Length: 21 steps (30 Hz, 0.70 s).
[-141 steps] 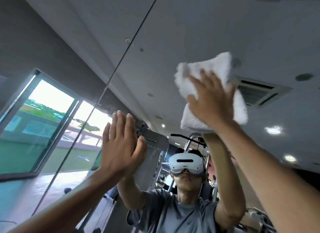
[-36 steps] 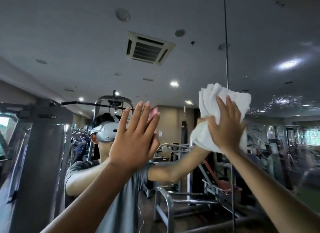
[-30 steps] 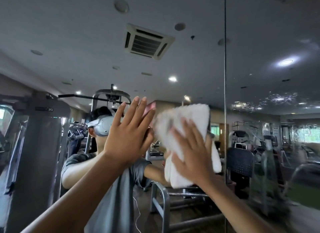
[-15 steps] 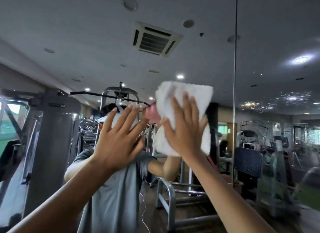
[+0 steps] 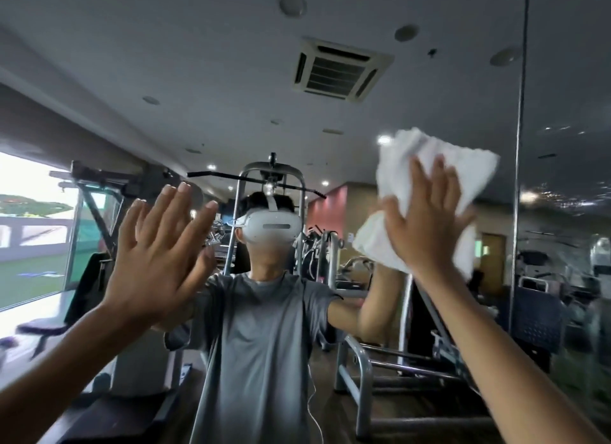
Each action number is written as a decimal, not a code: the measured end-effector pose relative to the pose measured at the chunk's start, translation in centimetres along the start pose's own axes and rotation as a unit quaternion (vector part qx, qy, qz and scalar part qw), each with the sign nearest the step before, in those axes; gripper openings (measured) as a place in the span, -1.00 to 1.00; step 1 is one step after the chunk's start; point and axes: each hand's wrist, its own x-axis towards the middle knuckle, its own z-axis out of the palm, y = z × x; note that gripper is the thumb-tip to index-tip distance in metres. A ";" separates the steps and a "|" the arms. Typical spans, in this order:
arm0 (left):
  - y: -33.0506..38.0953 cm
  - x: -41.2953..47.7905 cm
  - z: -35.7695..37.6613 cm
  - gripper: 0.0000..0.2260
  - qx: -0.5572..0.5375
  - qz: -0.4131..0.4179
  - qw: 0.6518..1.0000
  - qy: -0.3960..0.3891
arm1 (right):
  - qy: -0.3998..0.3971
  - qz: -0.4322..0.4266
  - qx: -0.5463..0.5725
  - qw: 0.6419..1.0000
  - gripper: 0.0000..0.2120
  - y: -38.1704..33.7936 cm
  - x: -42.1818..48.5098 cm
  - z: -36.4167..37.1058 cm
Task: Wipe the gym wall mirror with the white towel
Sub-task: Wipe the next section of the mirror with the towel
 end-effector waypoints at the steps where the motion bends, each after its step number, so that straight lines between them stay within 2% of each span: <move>1: 0.3 -0.2 0.3 -0.44 -0.008 -0.007 1.000 0.009 | 0.002 -0.027 -0.001 1.000 -0.36 -2.1 -0.1 0.2; 5: 0.1 -0.5 0.8 -0.45 -0.015 -0.011 0.999 0.027 | -0.002 -0.226 -0.009 0.974 -0.36 -6.7 -5.0 1.2; 7: -0.2 -0.4 0.8 -0.44 -0.001 -0.006 1.000 0.022 | -0.021 -0.336 -0.016 0.941 -0.33 -5.0 -7.9 1.1; 8: -0.2 -0.4 0.9 -0.44 0.005 -0.004 1.000 0.017 | -0.034 -0.365 -0.018 0.930 -0.32 -3.5 -8.6 0.9; 9: -0.2 -0.4 1.0 -0.43 0.009 -0.005 1.000 0.012 | -0.045 -0.358 -0.018 0.932 -0.31 -1.8 -8.7 0.6; 10: -0.4 -0.5 1.0 -0.43 0.014 -0.007 1.000 0.010 | -0.051 -0.307 -0.015 0.950 -0.33 -0.8 -8.0 0.4; 12: -0.1 -0.5 1.1 -0.43 0.019 -0.006 1.000 0.012 | -0.038 -0.117 0.003 0.992 -0.39 -0.5 -4.9 -0.1; 13: 0.0 -0.5 1.2 -0.43 0.019 -0.005 1.000 0.013 | -0.022 -0.027 0.017 0.999 -0.40 -1.7 -2.8 -0.1; 15: -0.1 -0.5 1.1 -0.43 0.014 0.004 1.000 0.016 | 0.007 0.062 0.038 0.997 -0.38 -6.3 0.8 0.1; 17: -0.7 -0.8 1.0 -0.43 0.012 0.024 0.999 0.021 | 0.012 0.044 0.037 0.998 -0.36 -11.6 2.4 0.5; 21: -3.3 -1.8 0.0 -0.44 0.008 0.088 0.996 0.014 | -0.007 -0.158 0.016 0.987 -0.33 -19.7 -2.2 1.7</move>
